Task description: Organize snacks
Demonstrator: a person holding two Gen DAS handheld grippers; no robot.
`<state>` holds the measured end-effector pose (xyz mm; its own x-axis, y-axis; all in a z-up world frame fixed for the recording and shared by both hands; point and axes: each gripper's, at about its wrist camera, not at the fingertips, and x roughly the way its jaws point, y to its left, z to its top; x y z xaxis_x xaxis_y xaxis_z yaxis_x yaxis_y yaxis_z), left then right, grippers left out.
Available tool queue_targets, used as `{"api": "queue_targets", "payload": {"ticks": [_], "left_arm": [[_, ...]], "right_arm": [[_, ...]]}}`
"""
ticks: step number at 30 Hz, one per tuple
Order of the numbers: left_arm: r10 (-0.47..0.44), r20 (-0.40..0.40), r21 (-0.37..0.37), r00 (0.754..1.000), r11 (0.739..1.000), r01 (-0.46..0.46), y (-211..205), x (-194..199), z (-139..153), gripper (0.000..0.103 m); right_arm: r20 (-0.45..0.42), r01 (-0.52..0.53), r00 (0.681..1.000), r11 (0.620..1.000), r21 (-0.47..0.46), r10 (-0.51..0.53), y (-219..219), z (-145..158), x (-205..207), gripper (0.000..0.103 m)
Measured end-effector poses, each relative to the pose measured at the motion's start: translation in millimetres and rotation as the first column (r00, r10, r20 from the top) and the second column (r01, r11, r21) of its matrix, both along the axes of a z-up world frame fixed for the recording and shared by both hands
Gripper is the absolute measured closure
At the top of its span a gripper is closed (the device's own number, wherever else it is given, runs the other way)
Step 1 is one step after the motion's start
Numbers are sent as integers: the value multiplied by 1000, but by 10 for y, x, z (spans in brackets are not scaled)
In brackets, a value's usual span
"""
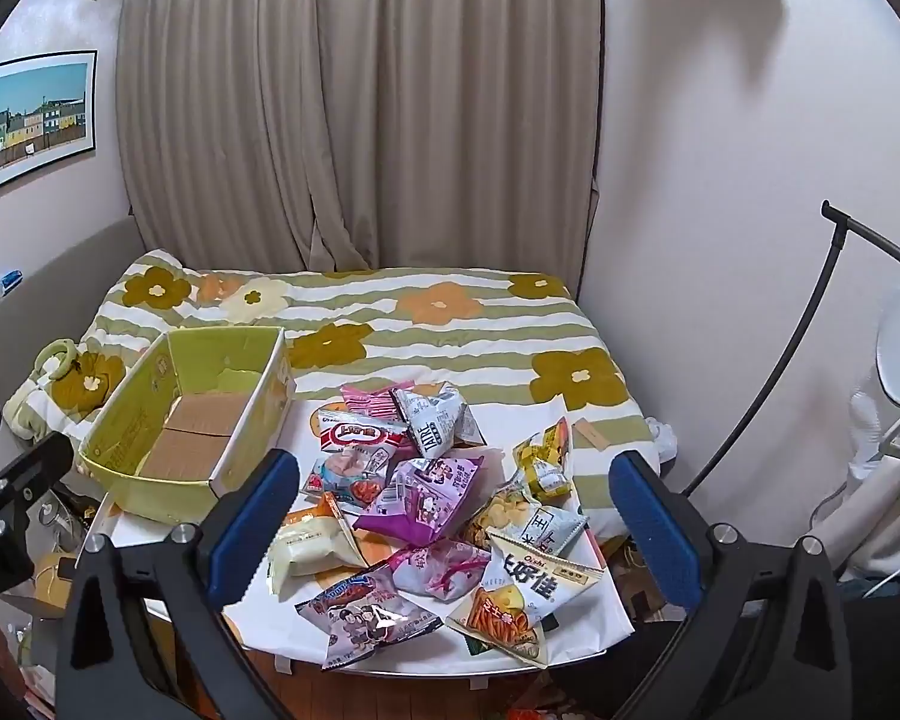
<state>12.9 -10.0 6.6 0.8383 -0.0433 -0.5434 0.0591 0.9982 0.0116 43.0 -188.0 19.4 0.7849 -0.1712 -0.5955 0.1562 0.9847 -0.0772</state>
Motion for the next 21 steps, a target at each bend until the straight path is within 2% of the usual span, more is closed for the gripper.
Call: {"api": "queue_targets", "payload": {"ticks": [21], "left_arm": [[4,3,8,1000,1000,-4,-25,41,-1,0]], "right_arm": [[0,-1,1000,1000,-3,1,-2,-70,56,0]]}}
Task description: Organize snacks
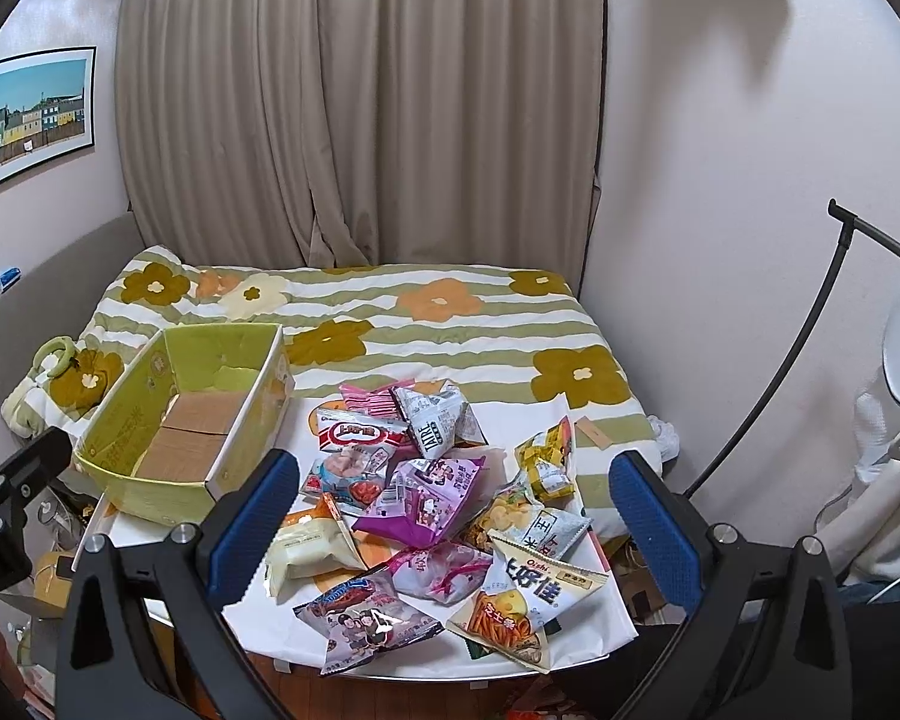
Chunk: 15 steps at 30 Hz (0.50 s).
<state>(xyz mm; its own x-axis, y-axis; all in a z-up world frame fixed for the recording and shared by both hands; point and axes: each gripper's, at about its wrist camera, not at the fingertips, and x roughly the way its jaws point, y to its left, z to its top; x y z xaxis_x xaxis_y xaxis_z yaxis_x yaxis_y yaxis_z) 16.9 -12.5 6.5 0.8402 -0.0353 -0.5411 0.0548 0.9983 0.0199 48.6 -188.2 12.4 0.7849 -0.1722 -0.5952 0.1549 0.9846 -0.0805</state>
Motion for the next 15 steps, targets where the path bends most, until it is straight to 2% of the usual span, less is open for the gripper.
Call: {"api": "queue_targets", "payload": {"ticks": [15], "left_arm": [[2,-1,-2,1000,1000,-2,-3,20,-31,0]], "right_arm": [[-2,-1,1000,1000,2,1,7,-21,7,0]]}}
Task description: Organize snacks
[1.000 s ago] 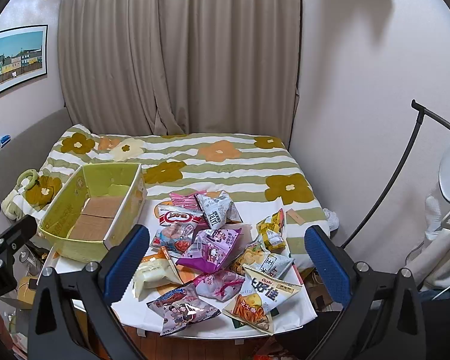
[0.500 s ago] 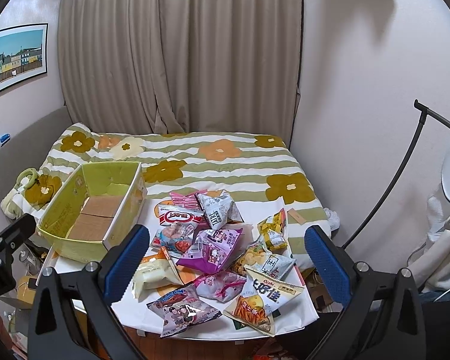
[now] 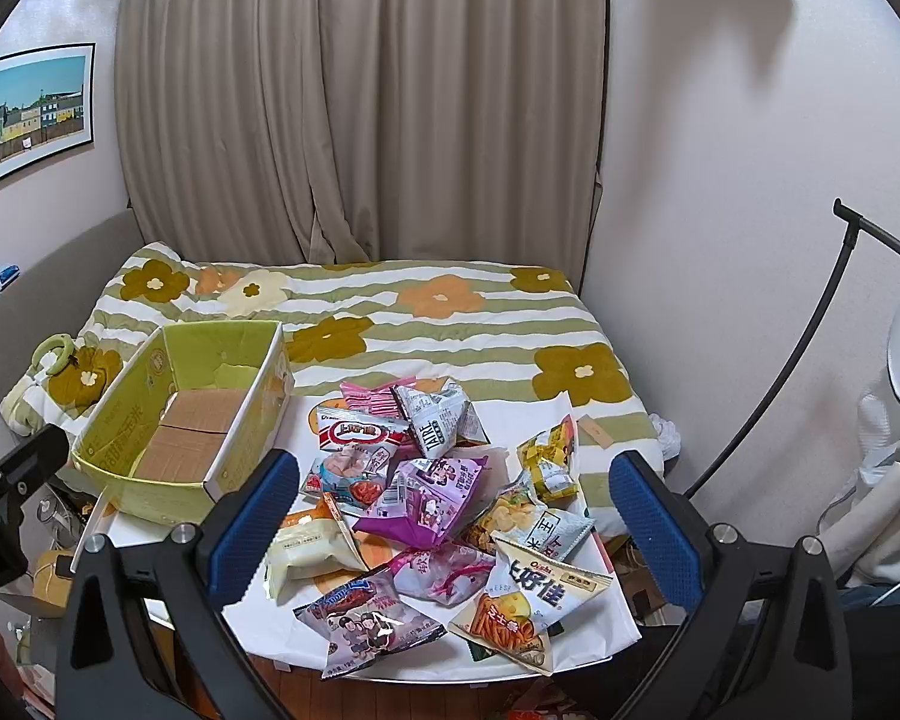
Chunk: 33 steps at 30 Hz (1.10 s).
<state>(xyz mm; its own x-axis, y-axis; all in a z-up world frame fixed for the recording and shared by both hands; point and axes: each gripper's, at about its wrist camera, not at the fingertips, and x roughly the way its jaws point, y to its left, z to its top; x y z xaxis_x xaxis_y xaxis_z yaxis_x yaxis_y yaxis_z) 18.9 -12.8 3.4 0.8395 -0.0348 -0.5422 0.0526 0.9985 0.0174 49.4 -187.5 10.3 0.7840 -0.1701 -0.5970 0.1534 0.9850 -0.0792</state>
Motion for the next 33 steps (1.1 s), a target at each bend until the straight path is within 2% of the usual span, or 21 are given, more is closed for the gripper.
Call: {"api": "queue_targets", "payload": {"ticks": [33], "left_arm": [[-4,-7,-7,1000,1000,4,-18,109,-7,0]], "right_arm": [[-1,-5,1000,1000,-4,5,45,-47,0,0]]}}
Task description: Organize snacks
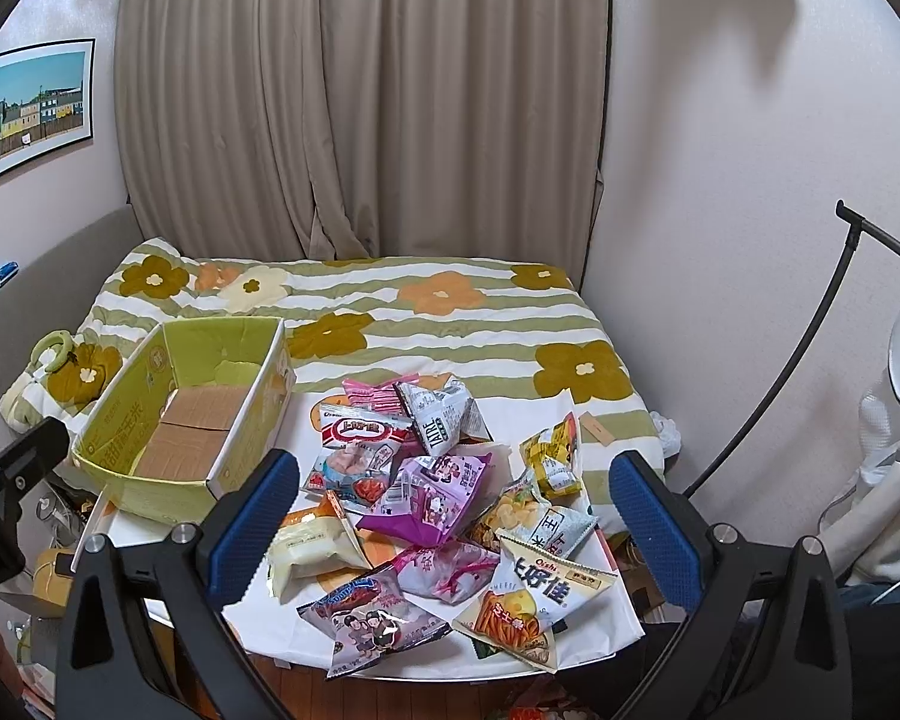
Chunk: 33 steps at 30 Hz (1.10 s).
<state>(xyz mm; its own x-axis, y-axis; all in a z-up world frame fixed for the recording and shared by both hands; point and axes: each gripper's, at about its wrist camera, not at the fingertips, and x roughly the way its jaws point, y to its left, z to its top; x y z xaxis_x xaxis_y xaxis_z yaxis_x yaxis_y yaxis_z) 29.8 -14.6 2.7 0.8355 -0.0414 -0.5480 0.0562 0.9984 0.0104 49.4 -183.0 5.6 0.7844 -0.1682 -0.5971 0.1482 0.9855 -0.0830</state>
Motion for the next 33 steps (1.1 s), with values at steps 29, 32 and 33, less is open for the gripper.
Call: {"api": "queue_targets", "payload": {"ticks": [29,32,33], "left_arm": [[-339,-279,-39,899,939,342,-649,262,-1118,0],[-365,-315,15,876,921,389,-882,237,-1360,0],[-369,-322,42,872,914,403,-977,225,-1441,0]], "right_arm": [[-229,114,970,986,118,-85,-885,-780,-370,0],[-264,110,962,981,158,-65,-1012,-1015,-313,0],[-276,103,960,979,174,-51,-1063,-1107,-289,0]]}}
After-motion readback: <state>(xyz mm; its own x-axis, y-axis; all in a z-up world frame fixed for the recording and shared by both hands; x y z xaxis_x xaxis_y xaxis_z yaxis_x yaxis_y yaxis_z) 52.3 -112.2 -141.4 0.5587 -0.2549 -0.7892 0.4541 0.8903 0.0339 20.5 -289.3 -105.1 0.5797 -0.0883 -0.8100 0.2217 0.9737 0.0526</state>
